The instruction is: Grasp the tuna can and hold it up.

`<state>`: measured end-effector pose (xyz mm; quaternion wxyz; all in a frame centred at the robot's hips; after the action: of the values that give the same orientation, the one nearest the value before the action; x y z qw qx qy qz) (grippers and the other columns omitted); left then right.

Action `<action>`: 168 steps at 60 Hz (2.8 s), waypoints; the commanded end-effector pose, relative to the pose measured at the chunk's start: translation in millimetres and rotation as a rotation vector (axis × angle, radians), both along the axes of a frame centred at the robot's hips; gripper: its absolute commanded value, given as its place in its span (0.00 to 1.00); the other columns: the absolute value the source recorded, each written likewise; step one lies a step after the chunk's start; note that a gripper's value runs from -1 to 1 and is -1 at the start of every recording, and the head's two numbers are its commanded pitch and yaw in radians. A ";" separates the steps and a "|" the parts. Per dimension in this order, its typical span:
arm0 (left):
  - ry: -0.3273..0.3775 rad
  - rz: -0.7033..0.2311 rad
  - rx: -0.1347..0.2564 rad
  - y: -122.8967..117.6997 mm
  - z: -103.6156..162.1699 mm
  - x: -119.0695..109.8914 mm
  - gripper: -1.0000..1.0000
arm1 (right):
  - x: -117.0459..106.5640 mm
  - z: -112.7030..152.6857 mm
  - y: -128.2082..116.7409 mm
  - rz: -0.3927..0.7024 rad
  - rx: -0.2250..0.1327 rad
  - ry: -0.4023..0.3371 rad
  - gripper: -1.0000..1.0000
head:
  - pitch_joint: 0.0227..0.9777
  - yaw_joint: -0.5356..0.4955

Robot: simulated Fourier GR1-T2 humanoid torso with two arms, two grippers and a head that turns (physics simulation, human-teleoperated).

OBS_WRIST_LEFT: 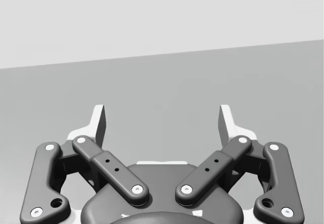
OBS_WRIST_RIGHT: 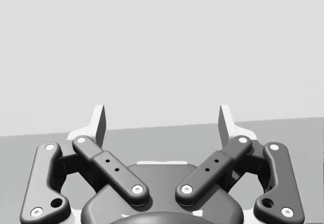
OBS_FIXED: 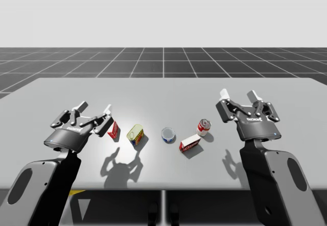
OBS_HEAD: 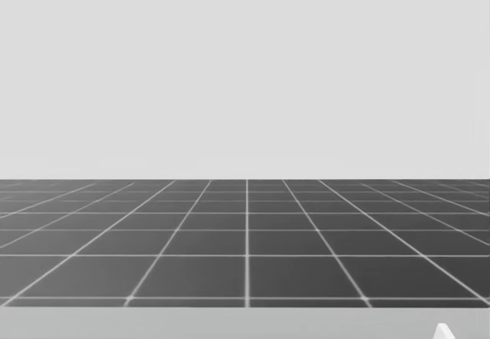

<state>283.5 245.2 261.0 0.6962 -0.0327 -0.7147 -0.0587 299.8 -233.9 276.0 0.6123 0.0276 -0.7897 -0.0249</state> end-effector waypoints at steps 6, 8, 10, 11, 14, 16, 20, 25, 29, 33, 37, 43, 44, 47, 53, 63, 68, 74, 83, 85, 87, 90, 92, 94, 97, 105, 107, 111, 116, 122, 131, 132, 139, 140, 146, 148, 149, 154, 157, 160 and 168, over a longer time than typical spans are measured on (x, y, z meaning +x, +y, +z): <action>-0.002 0.003 0.001 0.9 0.5 0.0 0.00 | -0.9 2.8 -2.8 -0.004 0.061 0.008 0.00 | 0.06 0.52; -0.003 0.003 0.001 0.9 0.5 0.0 0.00 | 0.4 2.8 -4.3 0.014 0.061 0.020 0.00 | 0.07 0.52; -0.003 0.003 0.001 0.9 0.5 0.0 0.00 | 0.8 2.5 -5.2 0.012 0.062 0.028 0.00 | 0.08 0.52; -0.003 0.004 0.001 1.0 0.4 0.2 0.00 | 1.6 1.8 -5.3 0.010 0.060 0.029 0.00 | 0.09 0.52; -0.002 0.005 0.002 1.1 0.4 0.4 0.00 | 2.9 0.6 -5.3 0.010 0.057 0.036 0.00 | 0.12 0.52; -0.003 0.006 0.002 1.2 0.3 0.4 0.00 | 3.3 0.2 -5.0 0.008 0.052 0.037 0.00 | 0.13 0.52; -0.004 0.007 0.003 1.5 0.4 0.6 0.00 | 4.0 -0.3 -4.5 0.006 0.051 0.037 0.00 | 0.18 0.53; -0.004 0.008 0.004 1.8 0.4 0.7 0.00 | 4.3 -0.1 -4.7 0.003 0.051 0.036 0.00 | 0.26 0.53; -0.004 0.010 0.007 2.0 0.3 0.9 0.00 | 4.8 -0.2 -5.0 -0.002 0.051 0.038 0.00 | 0.33 0.53; -0.004 0.011 0.011 2.1 0.0 1.1 0.00 | 5.1 -0.3 -4.8 -0.002 0.048 0.040 0.00 | 0.38 0.53; -0.004 0.012 0.014 2.4 -0.1 1.5 0.00 | 5.7 -0.8 -4.5 0.000 0.047 0.044 0.00 | 0.47 0.53; -0.005 0.015 0.020 3.3 -0.4 2.2 0.00 | 6.2 -1.2 -4.3 0.001 0.045 0.047 0.00 | 0.56 0.53; -0.005 0.016 0.021 3.8 -0.6 2.7 0.00 | 6.4 -1.3 -4.2 0.001 0.044 0.048 0.00 | 0.59 0.52; -0.005 0.016 0.022 3.8 -0.6 2.8 0.00 | 6.7 -1.7 -3.9 0.001 0.043 0.050 0.00 | 0.62 0.52; -0.007 0.018 0.026 3.8 -0.6 3.0 0.00 | 7.6 -2.5 -3.9 -0.001 0.040 0.056 0.00 | 0.71 0.51; -0.008 0.018 0.030 3.8 -0.6 3.9 0.00 | 8.0 -2.5 -5.0 -0.008 0.035 0.058 0.00 | 0.83 0.50; -0.009 0.019 0.030 4.0 -0.3 4.2 0.00 | 8.2 -2.3 -5.6 -0.010 0.034 0.058 0.00 | 0.86 0.50; -0.009 0.018 0.026 3.9 0.2 3.9 0.00 | 8.5 -2.4 -5.9 -0.012 0.033 0.059 0.00 | 0.86 0.50; -0.008 0.002 -0.020 4.1 3.1 2.9 0.00 | 9.1 -3.0 -5.8 -0.013 0.031 0.062 0.00 | 0.86 0.50; 0.001 -0.009 -0.033 3.7 3.5 2.0 0.00 | 9.3 -3.1 -5.9 -0.015 0.032 0.063 0.00 | 0.86 0.50; 0.010 -0.025 -0.027 1.8 5.0 -3.4 0.00 | 9.6 -3.3 -5.7 -0.015 0.030 0.063 0.00 | 0.86 0.50; 0.003 -0.040 -0.031 -0.3 7.4 -9.2 0.00 | 9.8 -3.4 -5.8 -0.017 0.030 0.063 0.00 | 0.87 0.50; 0.001 -0.065 -0.016 -3.0 11.3 -17.7 0.00 | 9.8 -3.5 -5.6 -0.017 0.030 0.064 0.00 | 0.87 0.49; -0.003 -0.083 -0.007 -4.9 14.0 -24.5 0.00 | 9.8 -3.4 -5.7 -0.017 0.030 0.064 0.00 | 0.87 0.49; 0.005 -0.126 -0.020 -7.3 16.7 -32.8 0.00 | 9.8 -3.3 -5.7 -0.017 0.031 0.063 0.00 | 0.87 0.49; 0.052 -0.235 -0.028 -16.7 22.1 -68.0 0.00 | 9.7 -3.3 -6.3 -0.018 0.032 0.063 0.00 | 0.88 0.49; 0.061 -0.257 -0.032 -19.8 21.7 -76.5 0.00 | 9.7 -3.4 -6.4 -0.019 0.032 0.063 0.00 | 0.88 0.49; 0.077 -0.283 -0.016 -26.9 19.5 -92.5 0.00 | 9.9 -3.5 -6.5 -0.020 0.033 0.064 0.00 | 0.88 0.49; 0.111 -0.319 0.000 -36.5 12.8 -109.7 0.00 | 10.0 -3.5 -6.6 -0.022 0.032 0.063 0.00 | 0.88 0.49; 0.158 -0.342 0.005 -49.4 -0.4 -127.1 0.00 | 10.0 -3.4 -6.9 -0.022 0.033 0.062 0.00 | 0.88 0.49; 0.236 -0.369 -0.015 -64.2 -23.0 -142.2 0.00 | 10.2 -3.1 -7.9 -0.025 0.035 0.060 0.00 | 0.89 0.48; 0.241 -0.371 -0.011 -65.6 -24.9 -143.5 0.00 | 10.2 -3.0 -8.0 -0.025 0.035 0.059 0.00 | 0.89 0.48; 0.281 -0.401 -0.001 -80.3 -41.7 -152.7 0.00 | 10.7 -3.2 -7.8 -0.025 0.033 0.061 0.00 | 0.89 0.48; 0.283 -0.401 -0.002 -82.2 -43.4 -153.4 0.00 | 10.7 -3.2 -7.9 -0.025 0.033 0.061 0.00 | 0.89 0.48; 0.331 -0.417 -0.003 -97.2 -56.6 -156.1 0.00 | 10.4 -3.0 -8.4 -0.024 0.032 0.061 0.00 | 0.89 0.48; 0.349 -0.421 -0.005 -102.0 -59.9 -156.4 0.00 | 10.1 -2.7 -8.7 -0.024 0.032 0.060 0.00 | 0.89 0.48; 0.354 -0.420 0.001 -104.9 -61.9 -156.1 0.00 | 10.0 -2.5 -8.9 -0.024 0.033 0.060 0.00 | 0.89 0.48; 0.365 -0.411 0.000 -112.5 -66.3 -150.1 0.00 | 9.9 -2.3 -9.3 -0.025 0.034 0.060 0.00 | 0.89 0.48; 0.371 -0.409 -0.006 -117.1 -67.4 -144.2 0.00 | 9.7 -2.1 -9.4 -0.025 0.034 0.059 0.00 | 0.89 0.48; 0.375 -0.414 -0.004 -123.0 -68.6 -136.9 0.00 | 10.0 -2.1 -9.3 -0.026 0.033 0.060 0.00 | 0.89 0.48; 0.398 -0.417 -0.004 -137.6 -72.9 -117.9 0.00 | 10.0 -2.1 -9.6 -0.031 0.021 0.060 0.00 | 0.89 0.48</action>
<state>150.5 124.4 195.3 0.7899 -0.1882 -0.5516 -0.1908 309.8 -243.0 273.7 0.6348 0.0239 -0.7710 -0.0449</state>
